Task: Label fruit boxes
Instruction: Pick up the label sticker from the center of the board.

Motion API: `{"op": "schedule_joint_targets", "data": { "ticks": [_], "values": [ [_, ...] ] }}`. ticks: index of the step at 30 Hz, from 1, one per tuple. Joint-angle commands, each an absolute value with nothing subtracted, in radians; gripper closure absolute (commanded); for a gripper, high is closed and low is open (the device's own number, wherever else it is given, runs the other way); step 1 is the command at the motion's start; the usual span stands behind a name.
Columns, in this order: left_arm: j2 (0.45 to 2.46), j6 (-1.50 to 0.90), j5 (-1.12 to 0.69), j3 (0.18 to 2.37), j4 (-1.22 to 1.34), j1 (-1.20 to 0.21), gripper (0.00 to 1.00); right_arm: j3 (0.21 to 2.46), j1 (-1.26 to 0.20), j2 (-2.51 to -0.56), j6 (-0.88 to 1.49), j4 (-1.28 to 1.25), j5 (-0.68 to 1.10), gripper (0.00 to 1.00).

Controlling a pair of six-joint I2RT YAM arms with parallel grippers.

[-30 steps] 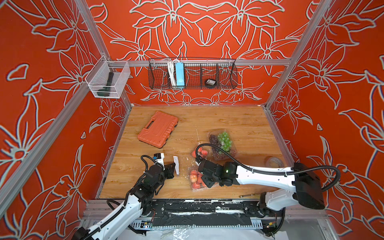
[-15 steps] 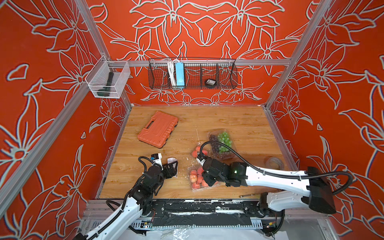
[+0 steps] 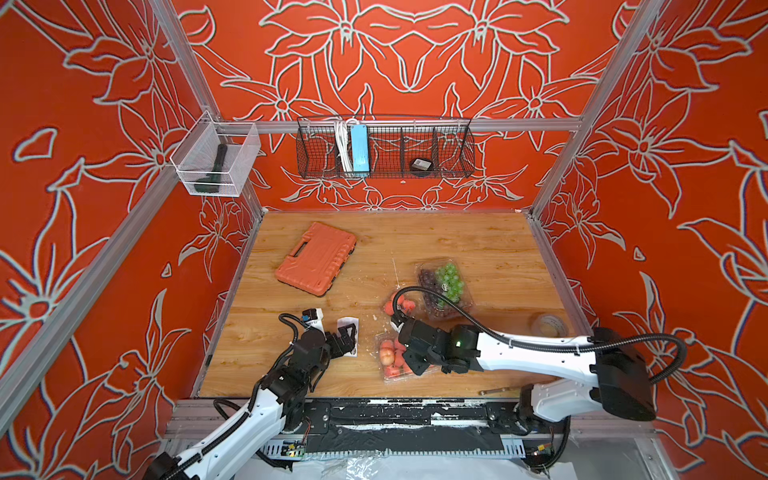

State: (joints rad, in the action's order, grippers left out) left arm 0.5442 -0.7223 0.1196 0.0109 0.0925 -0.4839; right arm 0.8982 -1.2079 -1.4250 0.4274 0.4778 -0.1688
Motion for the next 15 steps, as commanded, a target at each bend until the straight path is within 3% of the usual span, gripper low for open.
{"op": "schedule_joint_targets", "data": {
  "ticks": [1, 5, 6, 8, 9, 15],
  "values": [
    [0.535, -0.72, 0.134, 0.025, 0.117, -0.479, 0.01, 0.906, -1.213, -1.448, 0.447, 0.534, -0.201, 1.0],
    [0.569, -0.71, 0.114, 0.027, 0.132, -0.48, 0.01, 0.907, -1.213, -1.445, 0.453, 0.558, -0.192, 0.98],
    [0.585, -0.711, 0.114, 0.029, 0.133, -0.481, 0.01, 0.904, -1.214, -1.44, 0.45, 0.552, -0.179, 0.92],
    [0.627, -0.717, 0.136, 0.038, 0.138, -0.499, 0.01, 0.904, -1.216, -1.42, 0.446, 0.541, -0.171, 0.65],
    [0.651, -0.723, 0.165, 0.044, 0.136, -0.516, 0.01, 0.905, -1.216, -1.406, 0.445, 0.541, -0.183, 0.57],
    [0.881, -0.756, 0.383, 0.158, 0.08, -0.689, 0.01, 0.875, -1.215, -1.23, 0.444, 0.523, -0.262, 0.49]
  ]
}}
